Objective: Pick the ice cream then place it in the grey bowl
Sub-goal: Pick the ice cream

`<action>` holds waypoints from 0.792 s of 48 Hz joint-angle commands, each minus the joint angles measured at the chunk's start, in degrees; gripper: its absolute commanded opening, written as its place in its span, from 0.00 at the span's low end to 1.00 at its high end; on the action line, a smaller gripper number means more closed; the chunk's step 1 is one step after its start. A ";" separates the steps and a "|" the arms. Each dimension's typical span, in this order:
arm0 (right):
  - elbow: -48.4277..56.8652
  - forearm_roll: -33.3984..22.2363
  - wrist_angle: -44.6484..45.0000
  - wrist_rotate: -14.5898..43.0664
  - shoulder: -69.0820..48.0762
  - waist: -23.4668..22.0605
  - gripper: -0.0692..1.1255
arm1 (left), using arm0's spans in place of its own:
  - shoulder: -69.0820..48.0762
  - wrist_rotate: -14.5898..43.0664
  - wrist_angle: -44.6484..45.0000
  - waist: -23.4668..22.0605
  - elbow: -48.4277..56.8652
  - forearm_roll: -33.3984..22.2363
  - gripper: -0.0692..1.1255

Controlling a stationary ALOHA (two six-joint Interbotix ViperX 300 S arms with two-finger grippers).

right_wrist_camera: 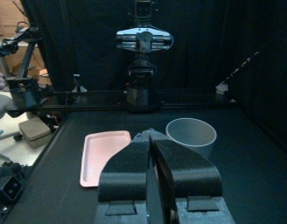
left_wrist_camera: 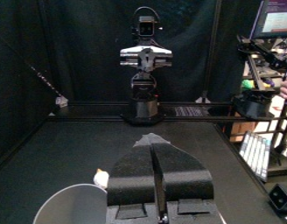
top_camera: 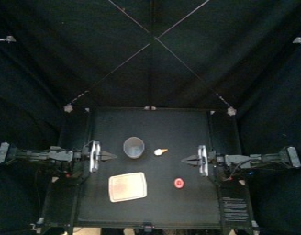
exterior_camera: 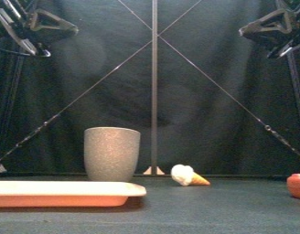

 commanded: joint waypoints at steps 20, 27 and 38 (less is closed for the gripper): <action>-5.27 0.09 -0.18 1.23 22.15 -2.46 0.26 | 0.18 0.18 -1.58 0.26 -0.26 0.53 0.03; -8.00 -1.32 -0.18 1.23 29.71 -4.31 0.50 | 0.09 0.18 -1.58 0.26 -0.09 0.70 0.03; -10.63 -2.55 -0.09 1.32 36.30 -8.70 0.92 | 0.00 0.18 -1.58 0.26 0.00 0.70 0.03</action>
